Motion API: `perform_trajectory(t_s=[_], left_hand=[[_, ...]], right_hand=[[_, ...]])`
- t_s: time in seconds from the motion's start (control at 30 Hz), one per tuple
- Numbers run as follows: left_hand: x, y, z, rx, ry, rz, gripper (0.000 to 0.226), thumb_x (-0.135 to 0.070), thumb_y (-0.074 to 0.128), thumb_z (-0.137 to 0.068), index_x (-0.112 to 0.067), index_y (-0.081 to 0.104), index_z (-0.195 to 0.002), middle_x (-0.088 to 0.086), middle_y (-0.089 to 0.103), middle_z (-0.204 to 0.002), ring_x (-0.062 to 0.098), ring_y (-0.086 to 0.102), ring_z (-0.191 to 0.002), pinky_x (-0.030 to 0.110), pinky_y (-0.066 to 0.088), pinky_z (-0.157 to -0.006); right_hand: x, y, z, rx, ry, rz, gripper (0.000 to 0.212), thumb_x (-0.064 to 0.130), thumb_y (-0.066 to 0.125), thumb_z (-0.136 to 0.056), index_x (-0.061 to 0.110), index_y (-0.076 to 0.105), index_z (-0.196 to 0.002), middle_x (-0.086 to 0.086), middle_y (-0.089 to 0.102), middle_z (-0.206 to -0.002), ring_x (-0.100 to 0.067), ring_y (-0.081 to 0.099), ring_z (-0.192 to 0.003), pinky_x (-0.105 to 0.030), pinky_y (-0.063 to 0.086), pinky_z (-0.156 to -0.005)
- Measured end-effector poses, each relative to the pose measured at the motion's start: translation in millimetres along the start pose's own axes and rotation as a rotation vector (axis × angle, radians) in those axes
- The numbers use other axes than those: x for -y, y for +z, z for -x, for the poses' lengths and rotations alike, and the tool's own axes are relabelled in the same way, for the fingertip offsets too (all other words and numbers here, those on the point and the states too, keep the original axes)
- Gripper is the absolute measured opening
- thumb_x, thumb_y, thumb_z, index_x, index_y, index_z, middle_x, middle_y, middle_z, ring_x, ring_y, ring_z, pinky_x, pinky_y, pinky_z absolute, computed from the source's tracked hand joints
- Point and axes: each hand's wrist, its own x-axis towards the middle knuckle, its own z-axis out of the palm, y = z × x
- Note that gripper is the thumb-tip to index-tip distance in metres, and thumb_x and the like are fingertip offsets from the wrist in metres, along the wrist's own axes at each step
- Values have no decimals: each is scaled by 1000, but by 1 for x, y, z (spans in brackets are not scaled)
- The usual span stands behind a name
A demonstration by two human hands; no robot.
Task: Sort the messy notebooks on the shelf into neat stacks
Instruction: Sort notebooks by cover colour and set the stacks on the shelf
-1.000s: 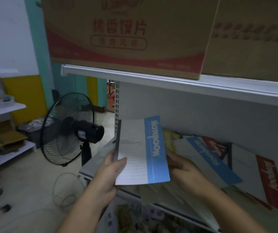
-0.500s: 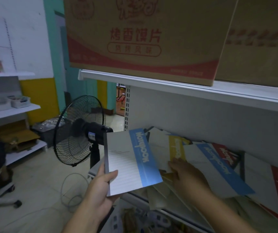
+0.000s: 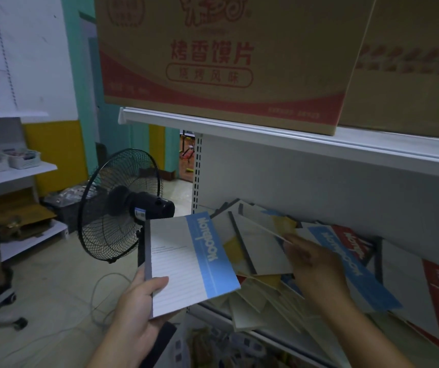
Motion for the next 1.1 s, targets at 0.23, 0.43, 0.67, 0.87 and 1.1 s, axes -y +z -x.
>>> perform_trajectory(t_s=[0.23,0.43,0.67,0.87,1.1], left_hand=[[13,16,5,162,-135,-50,61,-32,71,-72,-21,55,-129,13,58,-128,36,52,-119,54,55,-74],[26,40,-5,160,-108,-165,43,2,51,-92,-13,49,-132,18,64,-113,39,60,-102,52,44,-98],[26,65,0,185,-86,-126,26,-8,43,-98,-24,51,-117,10,66,-100,31,62,-88,39,50,-67],[29,72,-5,190,-61,-154,24,-10,45,-98,-27,55,-112,8,68,-102,28,64,-93,37,50,-69],[32,67,14,214,31,-281,50,9,49,-87,-25,50,-124,9,65,-109,35,60,-100,54,48,-91]], right_hand=[[-10,16,38,102,-464,-56,36,24,65,-72,39,67,-104,36,63,-102,16,51,-113,-9,44,-93],[-20,-5,44,291,-423,131,61,30,49,-66,65,46,-116,44,25,-140,10,17,-139,-26,16,-115],[-32,-42,45,417,-20,688,83,32,40,-76,34,1,-150,12,-15,-156,-2,-27,-133,-42,-14,-115],[-38,-43,49,352,-40,754,62,24,34,-90,25,14,-149,4,19,-156,-16,15,-144,-34,14,-117],[-15,-60,49,-128,-161,402,44,1,51,-86,17,59,-127,-5,61,-129,-25,58,-116,-25,43,-88]])
